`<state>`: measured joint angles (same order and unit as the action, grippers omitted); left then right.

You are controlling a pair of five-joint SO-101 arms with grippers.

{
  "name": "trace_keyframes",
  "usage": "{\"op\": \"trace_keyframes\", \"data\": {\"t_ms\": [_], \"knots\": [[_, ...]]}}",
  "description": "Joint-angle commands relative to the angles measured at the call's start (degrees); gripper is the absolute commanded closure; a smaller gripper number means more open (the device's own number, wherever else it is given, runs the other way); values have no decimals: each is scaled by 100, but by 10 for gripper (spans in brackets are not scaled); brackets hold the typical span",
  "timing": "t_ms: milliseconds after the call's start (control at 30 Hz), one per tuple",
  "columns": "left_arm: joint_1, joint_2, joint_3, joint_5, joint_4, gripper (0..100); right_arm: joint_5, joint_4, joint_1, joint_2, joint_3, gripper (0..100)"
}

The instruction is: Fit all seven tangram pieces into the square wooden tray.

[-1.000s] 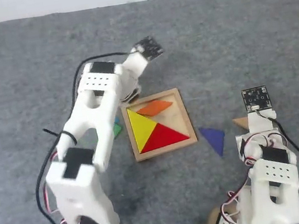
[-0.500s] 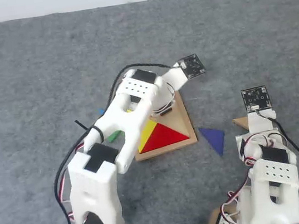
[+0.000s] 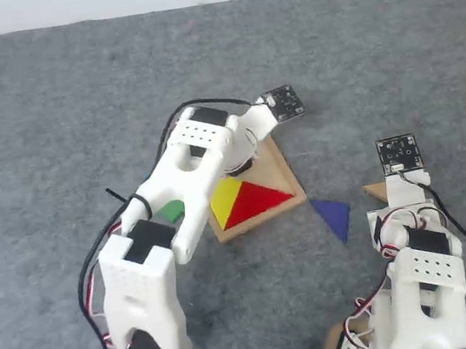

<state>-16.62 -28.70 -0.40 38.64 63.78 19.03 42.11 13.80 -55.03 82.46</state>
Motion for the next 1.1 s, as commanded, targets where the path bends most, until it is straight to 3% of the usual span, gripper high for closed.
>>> {"op": "trace_keyframes", "data": {"t_ms": [0, 500, 667, 900, 1067], "knots": [[299, 62, -4, 176, 44, 987, 9, -84, -22, -136, -35, 844], [527, 176, 189, 176, 132, 984, 9, -84, -22, -136, -35, 844], [765, 1046, 189, -114, 141, 918, 9, -92, -22, -127, -35, 844], [686, 2295, 189, -176, 809, 868, 9, -84, -22, -119, -35, 844], [747, 2884, 189, -1301, 1327, 870, 9, -101, -22, -110, -35, 844]]}}
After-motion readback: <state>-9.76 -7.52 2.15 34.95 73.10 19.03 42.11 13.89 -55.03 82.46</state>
